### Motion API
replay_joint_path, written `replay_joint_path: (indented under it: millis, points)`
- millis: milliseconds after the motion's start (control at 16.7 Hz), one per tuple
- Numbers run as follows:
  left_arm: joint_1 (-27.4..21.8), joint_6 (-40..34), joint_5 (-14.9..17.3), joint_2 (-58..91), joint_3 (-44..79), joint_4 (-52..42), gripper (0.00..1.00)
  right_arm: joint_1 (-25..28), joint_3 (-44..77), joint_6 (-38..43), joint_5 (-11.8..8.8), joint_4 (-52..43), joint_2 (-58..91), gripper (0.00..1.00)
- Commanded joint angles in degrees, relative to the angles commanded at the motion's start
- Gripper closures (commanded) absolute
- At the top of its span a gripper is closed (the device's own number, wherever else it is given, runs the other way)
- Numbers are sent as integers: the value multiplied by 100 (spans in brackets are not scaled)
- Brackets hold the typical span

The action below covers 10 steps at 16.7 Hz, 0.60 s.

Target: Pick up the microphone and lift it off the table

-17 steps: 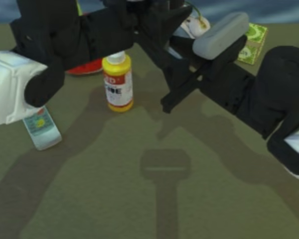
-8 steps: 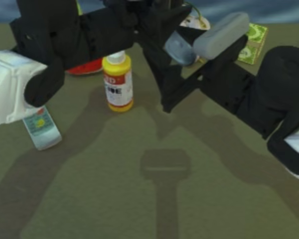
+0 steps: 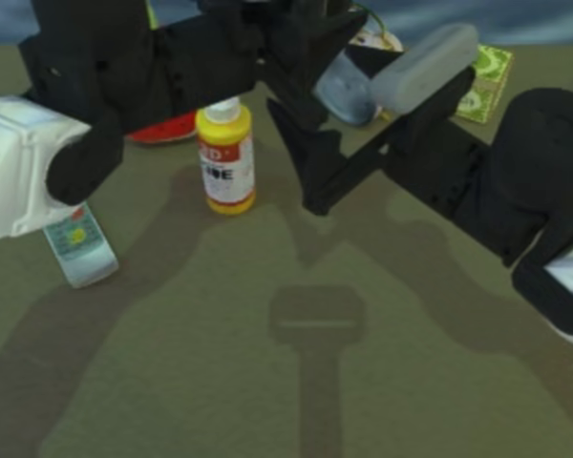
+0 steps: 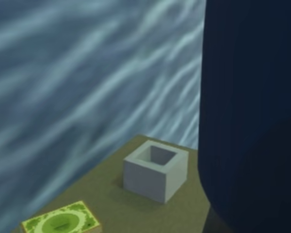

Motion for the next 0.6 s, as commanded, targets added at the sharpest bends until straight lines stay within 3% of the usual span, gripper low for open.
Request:
replay_joint_path:
  millis: [600]
  points:
    - [923, 39, 801, -441, -421, -56, 100, -184, -1486, 13, -265, -25, -1517, 0]
